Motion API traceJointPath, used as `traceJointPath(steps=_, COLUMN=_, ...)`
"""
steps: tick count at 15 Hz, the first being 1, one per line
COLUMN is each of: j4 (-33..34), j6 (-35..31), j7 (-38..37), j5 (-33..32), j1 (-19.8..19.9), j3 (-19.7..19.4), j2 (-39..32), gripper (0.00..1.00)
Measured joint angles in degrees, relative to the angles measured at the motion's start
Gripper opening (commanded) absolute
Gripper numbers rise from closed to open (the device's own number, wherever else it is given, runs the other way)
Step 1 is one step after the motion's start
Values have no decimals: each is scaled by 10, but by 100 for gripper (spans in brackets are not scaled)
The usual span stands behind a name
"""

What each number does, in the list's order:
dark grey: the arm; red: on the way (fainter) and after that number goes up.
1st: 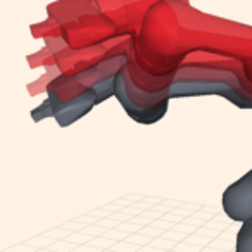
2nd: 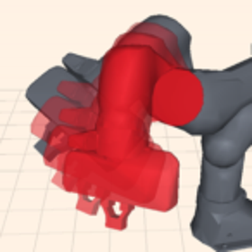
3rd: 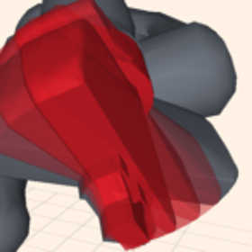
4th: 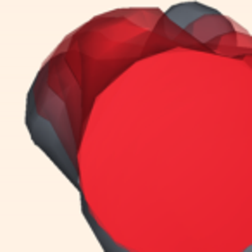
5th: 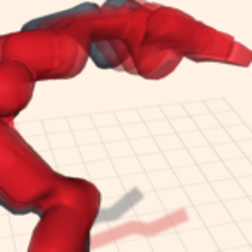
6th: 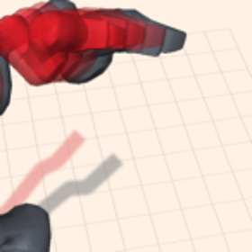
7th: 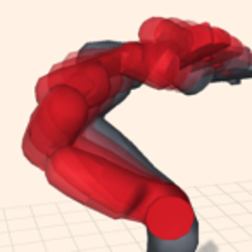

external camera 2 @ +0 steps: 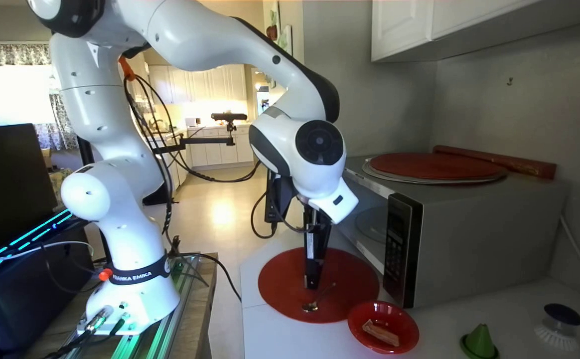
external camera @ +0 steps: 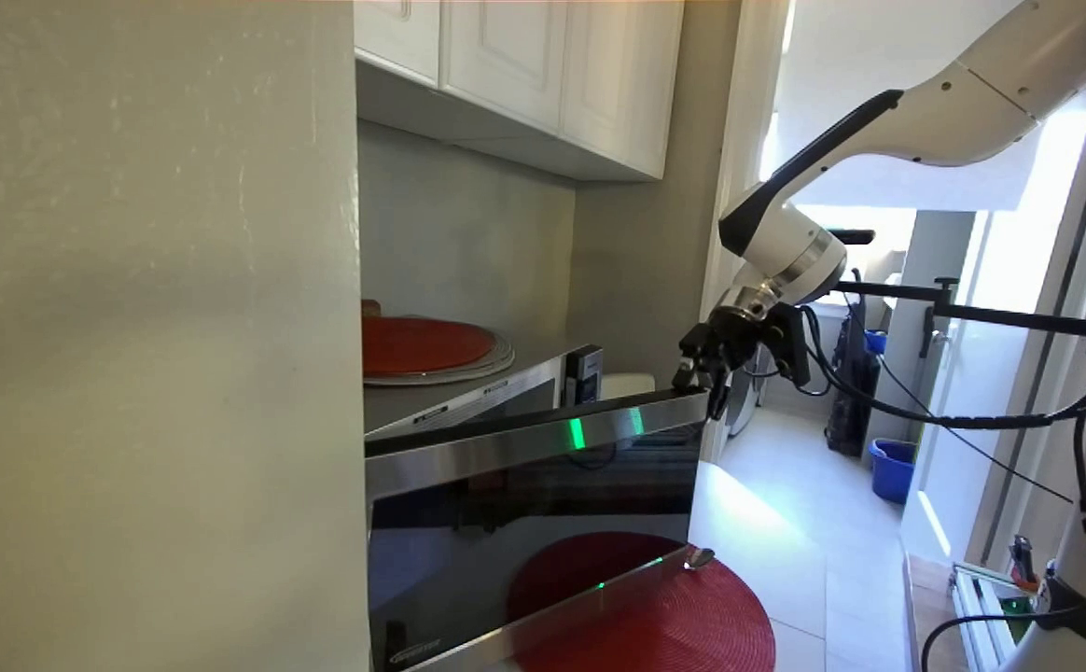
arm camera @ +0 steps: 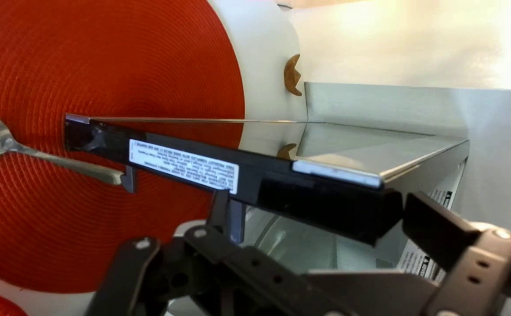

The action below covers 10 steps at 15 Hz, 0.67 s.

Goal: Open the microwave oven the place the red bowl inside the oven.

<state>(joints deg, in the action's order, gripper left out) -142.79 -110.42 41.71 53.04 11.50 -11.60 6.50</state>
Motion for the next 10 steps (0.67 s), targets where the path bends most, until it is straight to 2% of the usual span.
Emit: traceJointPath(steps=10, j4=-88, j6=91, j7=0, j5=-101, j1=4, j3=-12, j2=95, gripper=100)
